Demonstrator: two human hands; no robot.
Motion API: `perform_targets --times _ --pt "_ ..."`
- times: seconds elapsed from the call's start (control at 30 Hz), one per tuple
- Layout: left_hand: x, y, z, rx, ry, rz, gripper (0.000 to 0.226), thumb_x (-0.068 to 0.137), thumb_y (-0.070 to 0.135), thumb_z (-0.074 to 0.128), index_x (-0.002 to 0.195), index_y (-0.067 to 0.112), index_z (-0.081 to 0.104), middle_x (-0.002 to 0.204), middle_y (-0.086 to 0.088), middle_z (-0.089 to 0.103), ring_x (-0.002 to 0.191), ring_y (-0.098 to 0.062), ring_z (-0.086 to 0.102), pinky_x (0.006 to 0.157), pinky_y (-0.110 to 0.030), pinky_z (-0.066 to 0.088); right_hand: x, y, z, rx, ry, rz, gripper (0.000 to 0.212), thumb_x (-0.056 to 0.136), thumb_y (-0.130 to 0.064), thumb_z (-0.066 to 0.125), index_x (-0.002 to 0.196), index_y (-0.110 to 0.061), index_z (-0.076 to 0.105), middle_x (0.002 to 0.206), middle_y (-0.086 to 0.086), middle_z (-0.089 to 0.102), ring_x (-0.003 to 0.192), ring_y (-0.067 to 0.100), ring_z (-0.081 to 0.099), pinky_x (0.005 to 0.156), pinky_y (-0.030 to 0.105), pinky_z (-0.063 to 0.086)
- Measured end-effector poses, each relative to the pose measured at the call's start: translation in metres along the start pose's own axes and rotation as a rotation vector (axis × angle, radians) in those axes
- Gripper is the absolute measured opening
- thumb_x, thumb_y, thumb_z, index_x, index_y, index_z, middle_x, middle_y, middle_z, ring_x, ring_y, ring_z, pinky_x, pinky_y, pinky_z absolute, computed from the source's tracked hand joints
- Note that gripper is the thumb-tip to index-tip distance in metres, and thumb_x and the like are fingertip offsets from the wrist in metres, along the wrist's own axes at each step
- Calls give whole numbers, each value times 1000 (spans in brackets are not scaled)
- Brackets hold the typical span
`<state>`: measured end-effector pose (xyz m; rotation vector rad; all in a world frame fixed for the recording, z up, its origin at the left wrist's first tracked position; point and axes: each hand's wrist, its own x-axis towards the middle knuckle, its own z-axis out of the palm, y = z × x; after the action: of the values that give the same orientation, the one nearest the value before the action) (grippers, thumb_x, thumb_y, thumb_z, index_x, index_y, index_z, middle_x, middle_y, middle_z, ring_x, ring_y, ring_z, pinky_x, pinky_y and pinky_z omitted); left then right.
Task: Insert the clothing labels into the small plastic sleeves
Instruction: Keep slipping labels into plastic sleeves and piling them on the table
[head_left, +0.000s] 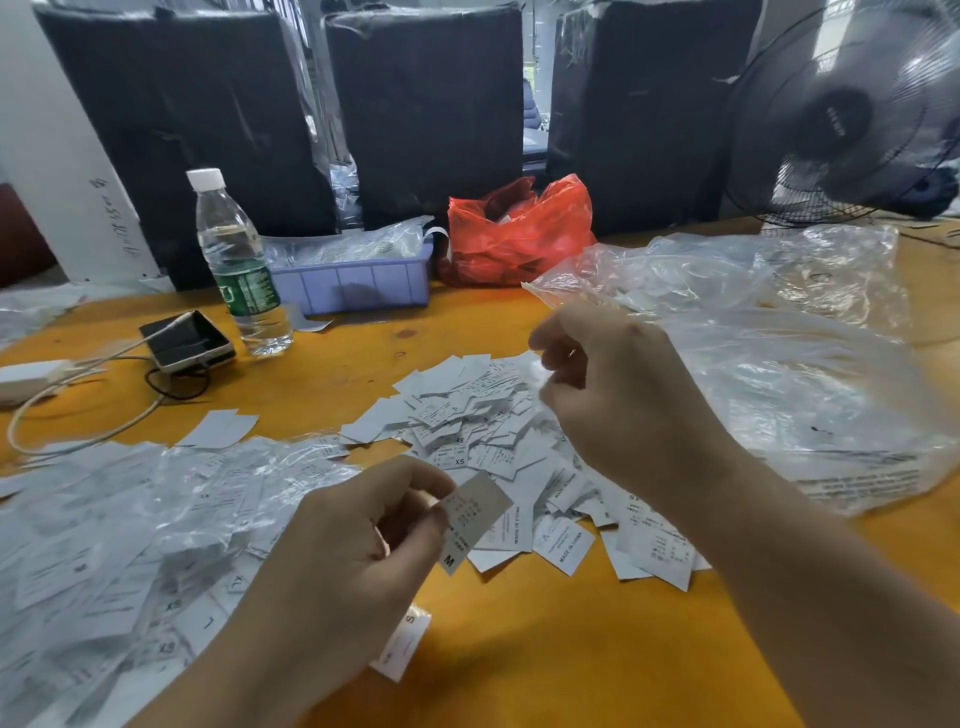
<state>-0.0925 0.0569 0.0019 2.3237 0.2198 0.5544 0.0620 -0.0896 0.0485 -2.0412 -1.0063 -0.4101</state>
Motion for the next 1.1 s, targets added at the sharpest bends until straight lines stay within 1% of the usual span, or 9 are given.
perform_targets --times 0.1,0.23,0.37,0.5,0.6,0.77,0.9,1.0,1.1 --pt "1 0 -2 -44 8 -15 14 88 38 55 95 50 61 75 19 69 56 -19 56 44 -25 41 -2 -8 2 412 -150 195 40 78 2 73 107 -23 63 99 -2 62 75 9 67 68 23 58" --pt "4 -4 -7 -78 56 -67 40 93 24 57 110 60 50 72 8 67 64 -11 59 54 -23 46 -3 -15 7 823 -273 378 43 71 9 76 103 -16 65 103 10 64 74 19 69 66 27 58" --pt "7 -10 -12 -108 140 -130 35 92 16 56 92 50 63 71 4 66 63 -19 60 54 -27 45 -7 -20 13 1087 -370 452 43 55 2 75 96 -9 70 93 11 65 71 23 67 62 27 57" --pt "9 -8 -16 -260 123 -153 27 90 16 57 83 38 71 66 8 67 52 -9 57 45 -21 43 -13 -23 19 1205 -479 460 39 57 5 75 93 -10 73 90 11 66 68 23 66 59 28 56" --pt "13 -4 -20 -458 72 -153 22 83 32 52 82 29 74 73 6 69 59 -3 58 51 -17 43 -16 -23 23 1188 -544 442 40 56 2 79 93 -13 74 87 12 67 67 22 65 58 30 54" --pt "9 -1 -25 -394 16 -97 19 77 47 60 88 37 70 75 9 67 59 -7 57 52 -16 44 -17 -23 28 1180 -570 453 36 62 5 71 91 -14 74 81 12 68 66 20 64 58 29 53" --pt "7 0 -23 -286 49 -63 3 83 31 73 81 30 72 71 10 66 52 -5 52 48 -16 42 -17 -21 31 1157 -547 475 33 62 4 70 89 -15 75 79 10 67 64 19 63 58 28 53" --pt "6 1 -22 -233 52 -31 12 85 21 69 74 26 71 61 13 61 46 -1 44 45 -12 35 -17 -21 31 1153 -534 486 31 62 3 70 88 -15 75 78 10 67 64 18 63 56 27 52" --pt "7 0 -24 -236 66 -25 13 86 20 67 74 26 70 63 8 64 49 -9 50 47 -22 41 -18 -24 31 1114 -541 459 25 65 -2 72 87 -12 73 75 10 65 60 18 59 57 26 50"
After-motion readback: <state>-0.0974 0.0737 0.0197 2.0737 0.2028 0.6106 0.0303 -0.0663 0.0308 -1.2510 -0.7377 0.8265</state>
